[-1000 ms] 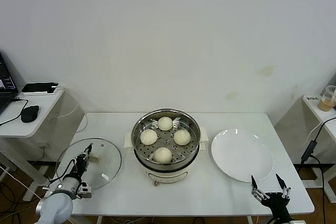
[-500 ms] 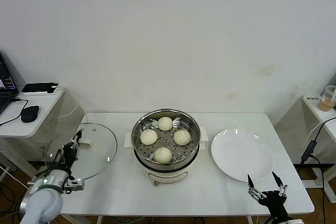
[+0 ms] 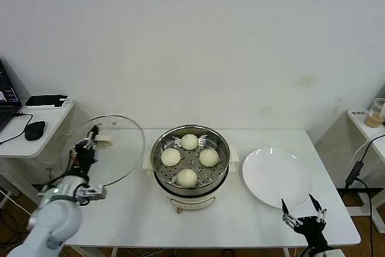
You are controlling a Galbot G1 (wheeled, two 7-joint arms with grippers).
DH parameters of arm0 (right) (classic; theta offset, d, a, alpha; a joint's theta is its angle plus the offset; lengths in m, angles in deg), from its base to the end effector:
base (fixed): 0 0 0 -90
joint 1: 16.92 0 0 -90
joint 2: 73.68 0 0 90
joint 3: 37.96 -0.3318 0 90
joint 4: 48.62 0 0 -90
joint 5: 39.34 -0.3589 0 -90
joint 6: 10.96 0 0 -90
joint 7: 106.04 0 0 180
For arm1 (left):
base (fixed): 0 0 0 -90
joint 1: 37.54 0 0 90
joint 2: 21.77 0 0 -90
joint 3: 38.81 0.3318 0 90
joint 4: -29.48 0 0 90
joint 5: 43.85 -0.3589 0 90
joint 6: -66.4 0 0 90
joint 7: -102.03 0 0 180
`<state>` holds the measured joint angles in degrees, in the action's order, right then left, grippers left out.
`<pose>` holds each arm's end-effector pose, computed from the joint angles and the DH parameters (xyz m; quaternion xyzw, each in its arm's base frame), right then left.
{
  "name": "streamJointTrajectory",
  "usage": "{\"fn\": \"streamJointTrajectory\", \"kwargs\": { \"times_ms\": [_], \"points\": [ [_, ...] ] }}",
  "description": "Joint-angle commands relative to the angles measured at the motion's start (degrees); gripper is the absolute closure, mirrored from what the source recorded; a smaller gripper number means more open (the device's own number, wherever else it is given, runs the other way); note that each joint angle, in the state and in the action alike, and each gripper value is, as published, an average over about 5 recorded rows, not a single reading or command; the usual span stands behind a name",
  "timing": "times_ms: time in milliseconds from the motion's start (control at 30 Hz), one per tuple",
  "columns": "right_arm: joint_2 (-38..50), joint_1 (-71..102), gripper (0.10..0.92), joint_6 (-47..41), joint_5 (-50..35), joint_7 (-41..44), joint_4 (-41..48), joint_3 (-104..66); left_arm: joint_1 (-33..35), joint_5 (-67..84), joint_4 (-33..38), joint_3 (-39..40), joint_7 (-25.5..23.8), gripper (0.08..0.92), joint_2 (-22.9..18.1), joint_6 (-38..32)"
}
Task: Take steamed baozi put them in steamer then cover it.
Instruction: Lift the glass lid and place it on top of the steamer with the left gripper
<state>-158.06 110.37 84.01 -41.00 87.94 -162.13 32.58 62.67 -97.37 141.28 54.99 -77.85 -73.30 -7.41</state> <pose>0.1396 -0.1276 -0.3288 0.0029 -0.9908 0.1093 0.0794 0.2973 0.1062 -0.2254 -0.0298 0.7119 0.7010 0.0306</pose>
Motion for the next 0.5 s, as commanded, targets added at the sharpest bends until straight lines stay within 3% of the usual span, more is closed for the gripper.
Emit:
{"fn": "streamJointTrajectory", "kwargs": {
  "times_ms": [33,233,500],
  "points": [
    [-0.13,-1.42,0.203,0.7,3.88,-0.16,1.21,1.62,-18.35,1.57,1.31,24.24,-2.65,0.852,-1.92,12.81],
    [-1.12,-3.05,0.203,0.58,7.1,-0.24,2.16,4.17,-23.95,-1.97,-0.62,31.28,-7.04,0.852,-7.14,18.23],
    [-1.17,-4.51,0.203,0.53,10.17,-0.46,4.04,5.76,-25.23,-14.67,-4.42,34.4,-13.6,0.852,-16.24,18.96]
  ]
}}
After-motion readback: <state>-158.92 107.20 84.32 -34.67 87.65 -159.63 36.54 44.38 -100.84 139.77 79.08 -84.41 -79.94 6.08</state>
